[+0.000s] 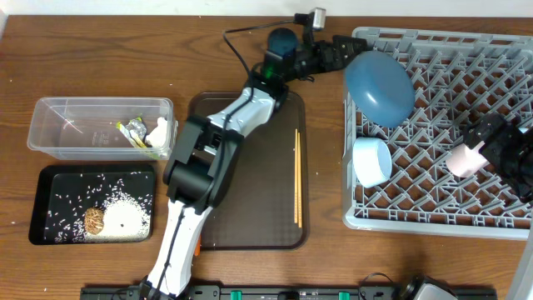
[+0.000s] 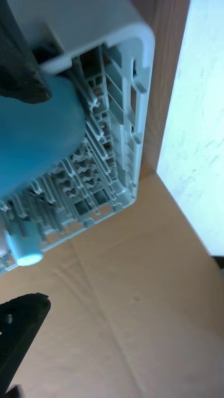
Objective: Sort waste into correct bins and load items into the dishwasher rack
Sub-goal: 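Set the blue plate upright in the rack and open the left gripper, then reach the left gripper to the orange carrot and grasp it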
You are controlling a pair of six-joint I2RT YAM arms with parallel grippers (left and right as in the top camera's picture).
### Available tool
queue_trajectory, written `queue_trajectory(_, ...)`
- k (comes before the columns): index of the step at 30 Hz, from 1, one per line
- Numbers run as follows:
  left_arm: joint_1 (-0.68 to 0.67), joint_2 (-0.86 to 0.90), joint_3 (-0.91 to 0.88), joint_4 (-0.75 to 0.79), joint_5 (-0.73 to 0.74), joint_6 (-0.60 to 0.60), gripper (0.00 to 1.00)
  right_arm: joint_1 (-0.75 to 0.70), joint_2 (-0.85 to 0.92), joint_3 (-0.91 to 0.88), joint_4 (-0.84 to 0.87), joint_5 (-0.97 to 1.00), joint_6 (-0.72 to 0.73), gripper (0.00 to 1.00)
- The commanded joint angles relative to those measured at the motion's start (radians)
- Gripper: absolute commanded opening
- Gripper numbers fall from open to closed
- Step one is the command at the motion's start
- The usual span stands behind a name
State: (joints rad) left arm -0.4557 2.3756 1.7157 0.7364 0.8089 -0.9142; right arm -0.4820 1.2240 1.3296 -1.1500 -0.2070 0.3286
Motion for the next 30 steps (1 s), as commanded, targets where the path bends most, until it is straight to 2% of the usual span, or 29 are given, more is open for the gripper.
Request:
queue_trajectory(1,0.069,-0.005,0.031,-0.005,0.130,0.024,0.98,-0.005,0.003,0.018,-0.002,0.009,-0.016,0.99)
queue_trajectory(4,0.120,-0.024,0.031,-0.074,0.200,0.029,0.98,-0.001,0.003,0.018,0.004,-0.018,-0.023,0.99)
queue_trajectory(7,0.167,-0.066,0.031,-0.195,0.273,0.094,0.98,0.010,0.002,0.018,0.024,-0.119,-0.098,0.98)
queue_trajectory(9,0.190,-0.113,0.031,-0.343,0.279,0.178,0.98,0.026,0.000,0.018,0.033,-0.195,-0.146,0.98)
queue_trajectory(11,0.205,-0.179,0.031,-0.539,0.249,0.323,0.98,0.049,-0.001,0.018,0.039,-0.260,-0.183,0.98)
queue_trajectory(13,0.211,-0.264,0.031,-0.804,0.103,0.490,0.98,0.087,-0.001,0.018,0.040,-0.304,-0.204,0.97)
queue_trajectory(15,0.207,-0.355,0.031,-1.043,-0.106,0.632,0.98,0.143,-0.001,0.018,0.041,-0.322,-0.214,0.96)
queue_trajectory(16,0.199,-0.416,0.031,-1.176,-0.256,0.692,0.98,0.180,-0.001,0.018,0.041,-0.322,-0.214,0.95)
queue_trajectory(20,0.167,-0.582,0.031,-1.494,-0.660,0.742,0.98,0.369,0.000,0.016,0.078,-0.309,-0.214,0.91)
queue_trajectory(23,0.164,-0.666,0.031,-1.684,-0.770,0.742,0.98,0.530,0.007,0.016,0.134,-0.227,-0.175,0.91)
queue_trajectory(30,0.177,-0.730,-0.002,-2.106,-0.828,0.704,0.98,0.841,0.060,0.016,0.189,0.123,0.019,0.95)
